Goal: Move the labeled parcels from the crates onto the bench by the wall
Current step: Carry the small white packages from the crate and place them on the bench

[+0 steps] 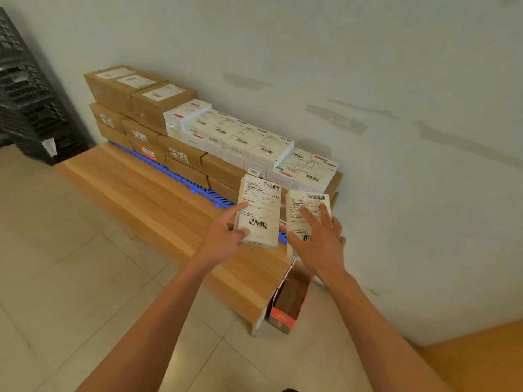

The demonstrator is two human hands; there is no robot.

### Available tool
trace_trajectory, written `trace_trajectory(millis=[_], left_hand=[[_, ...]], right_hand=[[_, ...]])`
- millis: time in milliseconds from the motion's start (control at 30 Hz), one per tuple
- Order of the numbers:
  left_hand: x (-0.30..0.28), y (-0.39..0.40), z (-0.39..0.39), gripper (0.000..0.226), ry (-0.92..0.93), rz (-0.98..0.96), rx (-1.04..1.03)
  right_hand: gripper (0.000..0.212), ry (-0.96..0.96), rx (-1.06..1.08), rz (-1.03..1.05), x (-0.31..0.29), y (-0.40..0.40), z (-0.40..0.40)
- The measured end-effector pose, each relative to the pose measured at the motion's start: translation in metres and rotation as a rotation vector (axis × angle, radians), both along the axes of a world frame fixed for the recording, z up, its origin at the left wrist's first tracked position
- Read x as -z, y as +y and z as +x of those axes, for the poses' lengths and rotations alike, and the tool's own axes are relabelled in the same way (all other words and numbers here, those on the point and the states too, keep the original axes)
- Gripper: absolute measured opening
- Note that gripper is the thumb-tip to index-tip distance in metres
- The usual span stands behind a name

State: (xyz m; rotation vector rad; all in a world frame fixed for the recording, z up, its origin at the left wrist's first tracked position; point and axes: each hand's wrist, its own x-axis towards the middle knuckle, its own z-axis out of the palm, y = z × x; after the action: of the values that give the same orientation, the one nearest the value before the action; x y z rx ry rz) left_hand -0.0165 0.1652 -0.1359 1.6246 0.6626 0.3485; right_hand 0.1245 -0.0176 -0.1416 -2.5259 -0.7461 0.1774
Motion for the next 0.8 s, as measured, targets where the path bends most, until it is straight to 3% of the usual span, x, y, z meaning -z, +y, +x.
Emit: trace_trajectory(millis=[133,433,800], left_hand=[[-0.010,0.022,0.061,0.063,-0.003,0.014,0.103],[-0.033,0.062,0.195,0.063,0.103,0.285,0.280],[-0.029,0.102,0.279,0.059,0.172,0.444,0.422]], right_hand=[[0.072,0.002,0.097,0.020,0.002,0.018,0.035],[0.071,0.026,0.280,0.073,0.012,0.056,0.131],[0.073,0.086,0.371,0.031,0.021,0.092,0.191]])
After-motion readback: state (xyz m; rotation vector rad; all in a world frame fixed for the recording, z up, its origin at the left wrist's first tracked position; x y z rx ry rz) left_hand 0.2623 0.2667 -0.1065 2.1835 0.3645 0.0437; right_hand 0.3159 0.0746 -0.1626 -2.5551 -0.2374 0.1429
